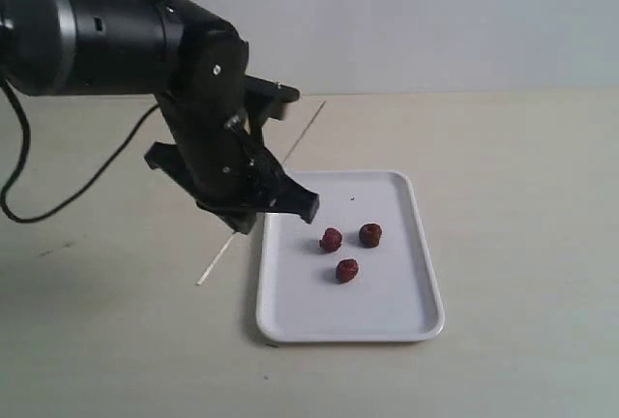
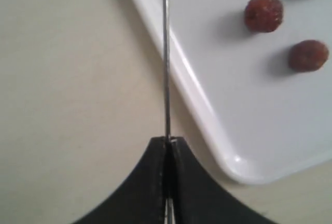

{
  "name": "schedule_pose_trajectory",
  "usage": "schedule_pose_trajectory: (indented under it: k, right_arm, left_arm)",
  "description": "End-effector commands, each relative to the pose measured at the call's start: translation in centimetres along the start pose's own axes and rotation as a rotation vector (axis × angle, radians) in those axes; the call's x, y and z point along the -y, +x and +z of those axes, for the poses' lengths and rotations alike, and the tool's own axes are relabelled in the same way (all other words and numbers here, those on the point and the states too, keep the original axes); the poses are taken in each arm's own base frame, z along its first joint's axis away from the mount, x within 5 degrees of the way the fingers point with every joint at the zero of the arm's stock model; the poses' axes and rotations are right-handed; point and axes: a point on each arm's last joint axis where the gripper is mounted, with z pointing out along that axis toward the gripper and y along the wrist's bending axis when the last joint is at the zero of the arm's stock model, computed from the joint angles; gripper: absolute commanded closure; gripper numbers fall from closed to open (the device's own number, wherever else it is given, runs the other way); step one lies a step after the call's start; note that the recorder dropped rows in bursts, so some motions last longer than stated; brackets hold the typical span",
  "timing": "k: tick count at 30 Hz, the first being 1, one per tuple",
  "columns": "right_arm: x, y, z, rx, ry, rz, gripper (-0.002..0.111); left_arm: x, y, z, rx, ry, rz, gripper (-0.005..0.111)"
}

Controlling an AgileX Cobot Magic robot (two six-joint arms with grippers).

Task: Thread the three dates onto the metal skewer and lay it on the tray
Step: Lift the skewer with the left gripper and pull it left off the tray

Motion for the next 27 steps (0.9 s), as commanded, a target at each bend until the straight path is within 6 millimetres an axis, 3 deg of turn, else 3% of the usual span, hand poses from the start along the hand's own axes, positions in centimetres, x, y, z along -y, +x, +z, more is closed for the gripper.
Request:
schedule_pose_trajectory:
  k: [1, 17, 27]
  right_arm:
    - [0.0, 0.1, 0.0, 0.008, 0.003, 0.000, 0.108]
    - [0.0, 0.1, 0.0, 0.008, 0.003, 0.000, 0.108]
    - [0.0, 0.1, 0.0, 0.012, 0.002, 0.001, 0.108]
  left_arm:
    - [-1.3, 1.6, -1.5, -0.038, -0.073, 0.107, 0.107]
    - [-2.7, 9.9, 0.2, 0.019, -0.021, 0.413, 0.107]
    - [-3.0, 10.7, -0.1, -0.026, -0.021, 0.412, 0.107]
